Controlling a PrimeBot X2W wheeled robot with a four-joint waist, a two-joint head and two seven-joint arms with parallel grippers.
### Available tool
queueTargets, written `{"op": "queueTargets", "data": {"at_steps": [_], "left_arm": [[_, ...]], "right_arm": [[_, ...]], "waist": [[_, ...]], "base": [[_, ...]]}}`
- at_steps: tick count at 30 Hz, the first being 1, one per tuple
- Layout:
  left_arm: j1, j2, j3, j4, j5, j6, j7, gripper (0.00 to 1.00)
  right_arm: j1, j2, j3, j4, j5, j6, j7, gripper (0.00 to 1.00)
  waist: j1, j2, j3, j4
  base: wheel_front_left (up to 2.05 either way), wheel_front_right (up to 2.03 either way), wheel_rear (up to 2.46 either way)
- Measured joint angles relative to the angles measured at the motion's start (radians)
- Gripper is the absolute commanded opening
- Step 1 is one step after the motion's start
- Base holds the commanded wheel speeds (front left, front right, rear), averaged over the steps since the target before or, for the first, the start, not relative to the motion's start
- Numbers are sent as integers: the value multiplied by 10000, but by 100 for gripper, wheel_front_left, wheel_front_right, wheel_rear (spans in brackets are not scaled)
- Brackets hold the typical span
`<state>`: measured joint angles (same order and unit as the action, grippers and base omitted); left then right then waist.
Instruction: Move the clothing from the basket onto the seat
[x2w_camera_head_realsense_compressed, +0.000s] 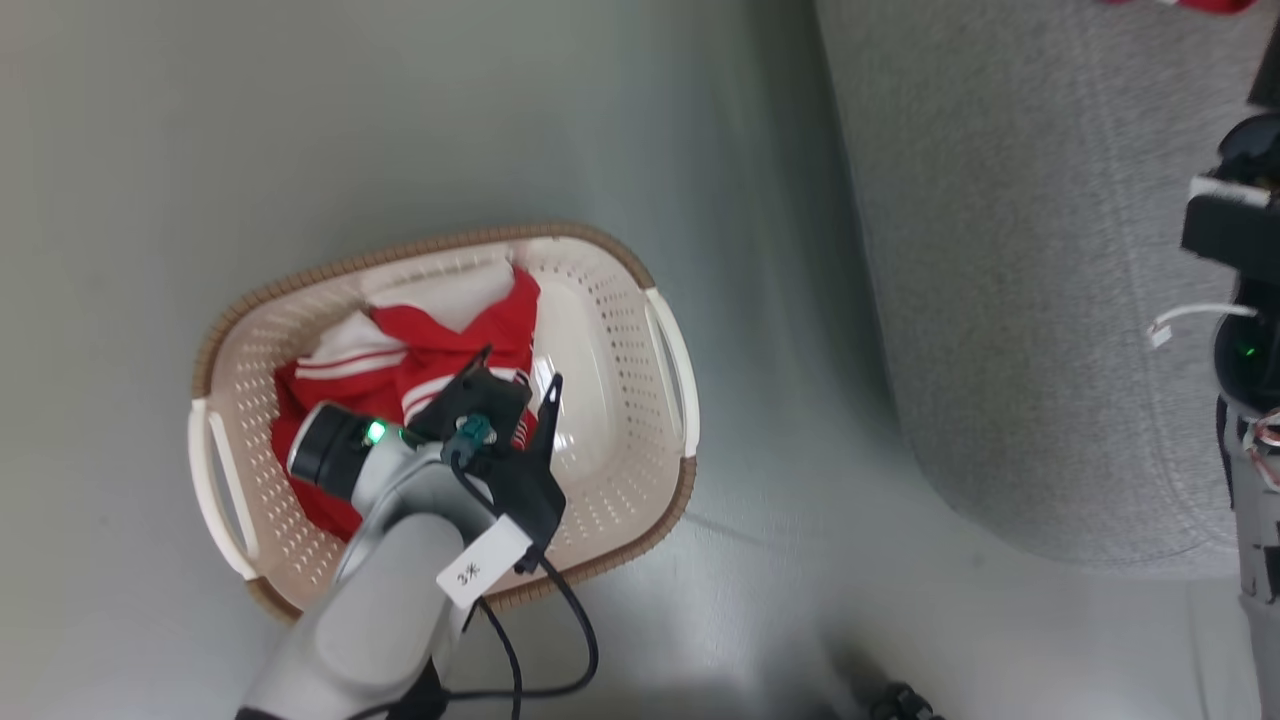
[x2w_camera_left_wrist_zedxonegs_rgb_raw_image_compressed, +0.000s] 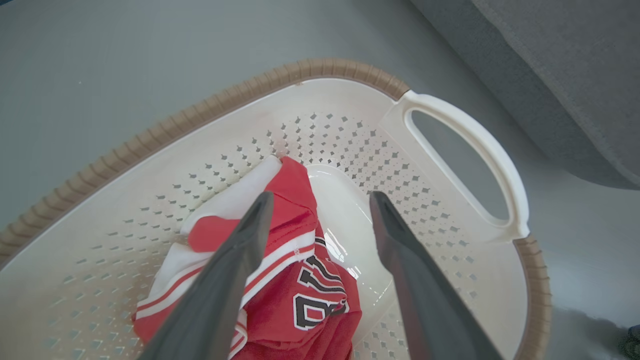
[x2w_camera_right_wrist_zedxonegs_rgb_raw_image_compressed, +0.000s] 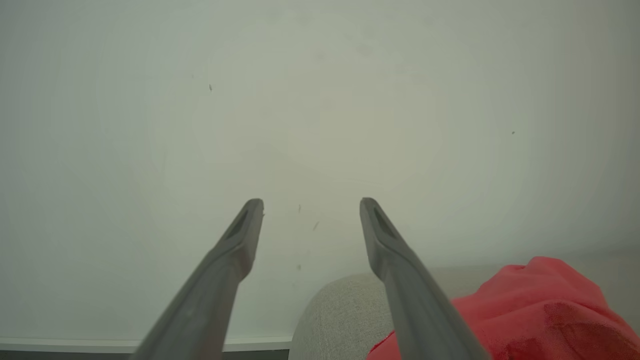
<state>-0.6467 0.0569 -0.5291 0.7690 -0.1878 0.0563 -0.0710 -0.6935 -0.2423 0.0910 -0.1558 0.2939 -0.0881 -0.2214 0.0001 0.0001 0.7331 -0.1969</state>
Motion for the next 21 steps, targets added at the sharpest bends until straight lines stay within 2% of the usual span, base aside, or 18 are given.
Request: {"op": "queueTargets", "data": {"at_steps": [10,16,21], "left_arm": [[-1290,-4,-69,546,255,-36,38,100],[-1812,27,-265,1108,675,-29,79,100],[-2085,44,-374,1532,941,199,50,100]], "right_arm": [[-629,-42,-211,-663,6,-6,-8,100],[-949,-61,-222,-635,6,-8,-59,100],[-1036,-63,-219,-629,0,-8,-92,100]], "waist": [[0,0,1327,-56],[0,0,2052,-45],[-1,0,2447,-4]], "base": [[0,0,0],[0,0,0],[0,0,0]]}}
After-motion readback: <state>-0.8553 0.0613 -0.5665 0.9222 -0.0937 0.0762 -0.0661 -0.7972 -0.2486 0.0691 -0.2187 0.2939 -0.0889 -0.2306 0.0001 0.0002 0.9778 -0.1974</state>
